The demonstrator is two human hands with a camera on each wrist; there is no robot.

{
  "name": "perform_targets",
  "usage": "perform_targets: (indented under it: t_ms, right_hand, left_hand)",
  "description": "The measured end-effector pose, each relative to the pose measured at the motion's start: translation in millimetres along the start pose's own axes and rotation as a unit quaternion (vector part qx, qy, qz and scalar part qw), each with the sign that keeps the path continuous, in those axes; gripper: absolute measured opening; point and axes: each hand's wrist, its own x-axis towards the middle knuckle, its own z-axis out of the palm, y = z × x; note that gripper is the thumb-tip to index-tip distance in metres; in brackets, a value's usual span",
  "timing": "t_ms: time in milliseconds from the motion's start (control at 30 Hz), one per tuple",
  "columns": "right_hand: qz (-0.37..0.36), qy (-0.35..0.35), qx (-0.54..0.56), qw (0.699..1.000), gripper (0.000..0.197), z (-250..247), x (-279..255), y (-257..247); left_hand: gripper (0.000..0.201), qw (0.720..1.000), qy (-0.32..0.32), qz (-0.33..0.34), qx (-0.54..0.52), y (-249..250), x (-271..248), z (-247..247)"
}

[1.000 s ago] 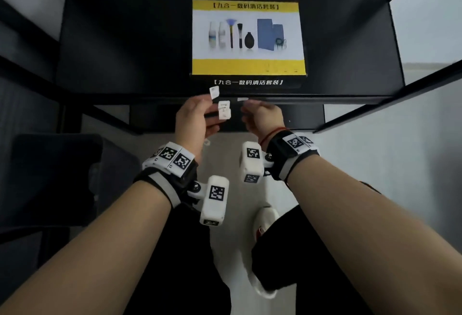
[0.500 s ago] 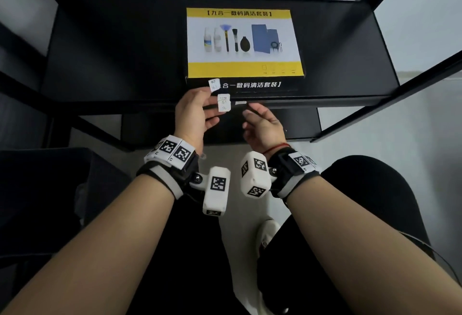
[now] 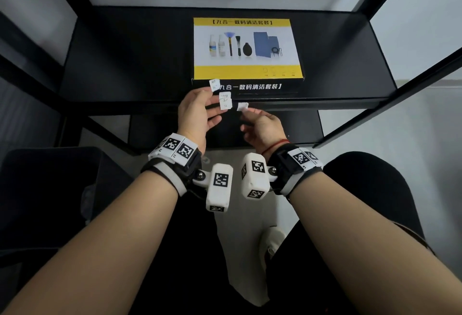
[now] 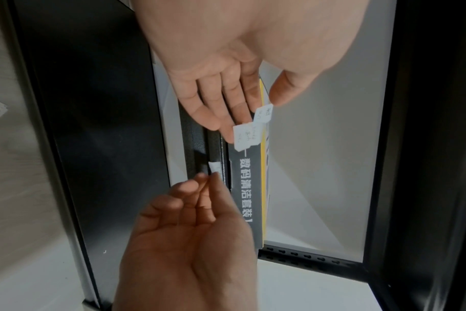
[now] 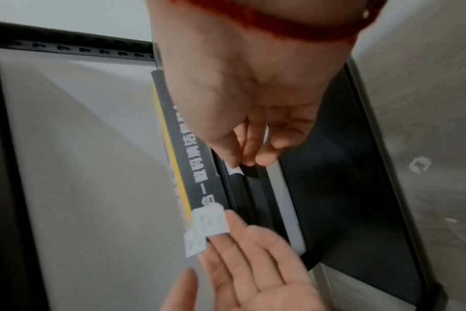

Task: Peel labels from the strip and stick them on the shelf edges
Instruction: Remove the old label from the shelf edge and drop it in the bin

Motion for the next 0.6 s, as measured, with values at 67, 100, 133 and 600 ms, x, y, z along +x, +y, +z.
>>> perform_targets:
  t_ms: [67, 100, 133, 600]
  right_hand:
    - [0.008, -0.037, 0.0, 0.999, 0.012, 1, -10, -7]
    - [0.008, -0.058, -0.001, 0.998, 0.013, 2, -16, -11]
    - [0.004, -0.077, -0.002, 0.997, 0.014, 3, -21, -17]
    - [-0.154, -0.027, -0.27, 0.95, 0.03, 26, -37, -55]
  left_hand:
    - [0.029, 1.0, 0.004, -0.001, -0.007, 2, -2, 0]
    - [0.032, 1.0, 0.004, 0.0, -0.008, 4, -3, 0]
    - [0.033, 1.0, 0.002, 0.002, -0.009, 6, -6, 0]
    - [0.019, 0.998, -0.054, -0.006, -0.016, 33, -28, -2]
